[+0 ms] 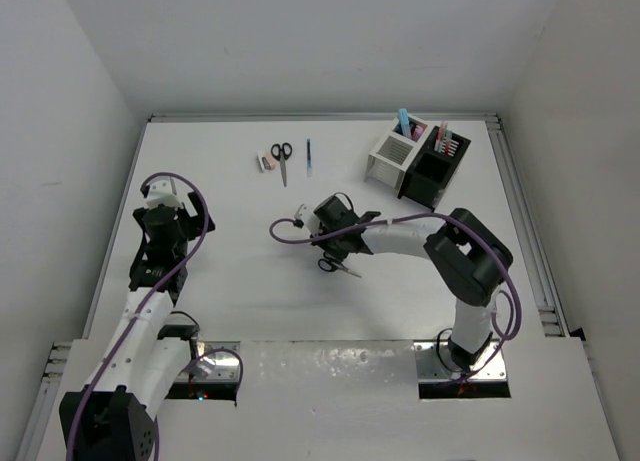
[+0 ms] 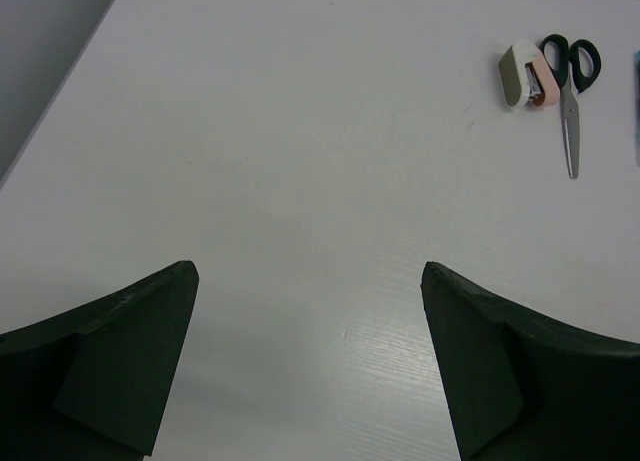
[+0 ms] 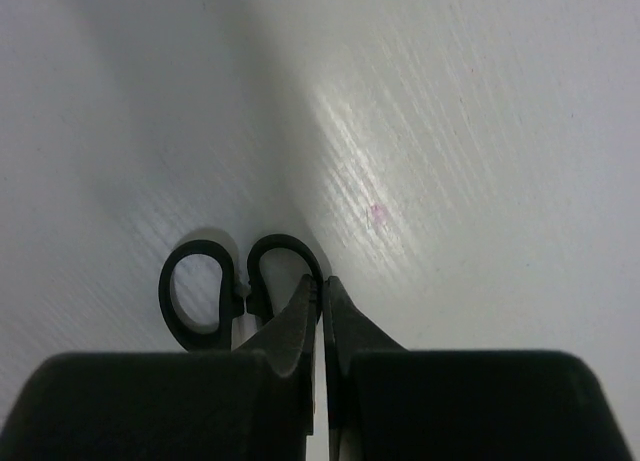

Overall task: Sort the stationery into containers
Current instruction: Pick up the scissors from the center of the board, then place the scissors in the storage box.

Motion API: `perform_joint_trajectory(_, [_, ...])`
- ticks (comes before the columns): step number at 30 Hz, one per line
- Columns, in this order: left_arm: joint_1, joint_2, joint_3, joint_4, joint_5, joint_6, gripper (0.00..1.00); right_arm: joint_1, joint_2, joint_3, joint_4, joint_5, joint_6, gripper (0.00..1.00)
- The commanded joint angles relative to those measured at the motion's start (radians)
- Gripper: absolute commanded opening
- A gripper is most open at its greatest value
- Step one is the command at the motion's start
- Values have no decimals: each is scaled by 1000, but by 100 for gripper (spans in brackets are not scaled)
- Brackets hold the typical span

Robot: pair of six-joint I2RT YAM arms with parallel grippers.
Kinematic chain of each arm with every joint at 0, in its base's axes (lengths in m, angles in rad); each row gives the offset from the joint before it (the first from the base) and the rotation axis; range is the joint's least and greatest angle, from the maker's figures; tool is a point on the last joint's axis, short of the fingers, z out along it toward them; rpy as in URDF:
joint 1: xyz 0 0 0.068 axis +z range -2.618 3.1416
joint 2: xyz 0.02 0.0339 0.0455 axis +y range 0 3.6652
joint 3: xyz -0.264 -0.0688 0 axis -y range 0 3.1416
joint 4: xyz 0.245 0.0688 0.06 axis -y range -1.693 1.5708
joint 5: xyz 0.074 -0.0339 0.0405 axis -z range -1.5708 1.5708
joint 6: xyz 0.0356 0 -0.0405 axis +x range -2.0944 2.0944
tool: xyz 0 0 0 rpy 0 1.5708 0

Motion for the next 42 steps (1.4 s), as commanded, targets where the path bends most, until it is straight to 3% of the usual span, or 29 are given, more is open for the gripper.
perform_joint_trajectory(1, [11,-13,-4,51,-7,4,92,3,-59,-71,70,-5,22,0])
perform_joint_trajectory(13, [13,-12,-4,51,-7,6,92,-72,-240,-212,387,49,229,0])
perform_joint_trajectory(28, [11,-7,-2,52,-10,9,92,-185,-430,-191,591,147,267,0])
perform_joint_trajectory(36, [11,-4,2,51,-10,9,92,-395,-515,-138,757,271,195,0])
perform_joint_trajectory(42, [13,10,5,48,-7,6,92,-543,-486,-119,897,343,192,0])
